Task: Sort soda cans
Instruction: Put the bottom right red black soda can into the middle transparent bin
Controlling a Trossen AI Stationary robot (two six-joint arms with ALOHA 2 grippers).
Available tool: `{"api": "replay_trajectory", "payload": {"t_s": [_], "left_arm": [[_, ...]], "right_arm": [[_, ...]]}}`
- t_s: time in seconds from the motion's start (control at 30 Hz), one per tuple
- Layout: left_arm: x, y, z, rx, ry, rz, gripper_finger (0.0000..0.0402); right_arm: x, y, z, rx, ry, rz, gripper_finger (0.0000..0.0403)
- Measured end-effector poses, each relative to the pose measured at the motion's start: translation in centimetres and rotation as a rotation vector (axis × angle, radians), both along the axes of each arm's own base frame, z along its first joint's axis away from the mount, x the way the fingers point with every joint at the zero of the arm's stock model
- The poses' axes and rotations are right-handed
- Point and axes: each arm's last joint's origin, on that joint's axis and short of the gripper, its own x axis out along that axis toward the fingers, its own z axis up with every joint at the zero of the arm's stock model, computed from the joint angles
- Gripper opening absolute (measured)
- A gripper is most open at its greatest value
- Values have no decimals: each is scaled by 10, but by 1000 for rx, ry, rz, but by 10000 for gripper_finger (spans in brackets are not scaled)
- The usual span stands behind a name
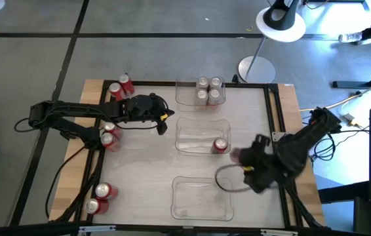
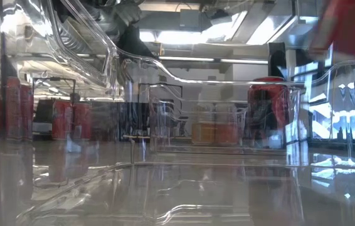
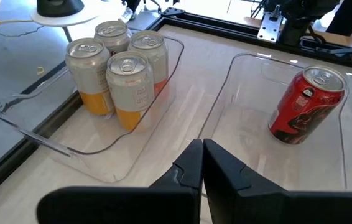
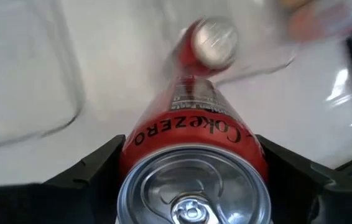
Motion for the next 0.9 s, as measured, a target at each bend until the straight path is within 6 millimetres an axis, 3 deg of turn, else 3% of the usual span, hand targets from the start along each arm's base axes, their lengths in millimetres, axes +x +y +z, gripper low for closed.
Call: {"api": "replay_trajectory", "payload": {"t_s": [0.43, 0.7, 0.9], "left_arm": [[0, 0, 0, 1, 4, -1, 4], [0, 0, 0, 3, 5, -2, 4], [0, 0, -2, 2, 13, -2, 4]], "right_arm": [[47, -89, 19, -111, 24, -20, 285], [70, -140, 15, 47, 1, 9, 285], [83, -178, 2, 144, 54, -34, 285]]}}
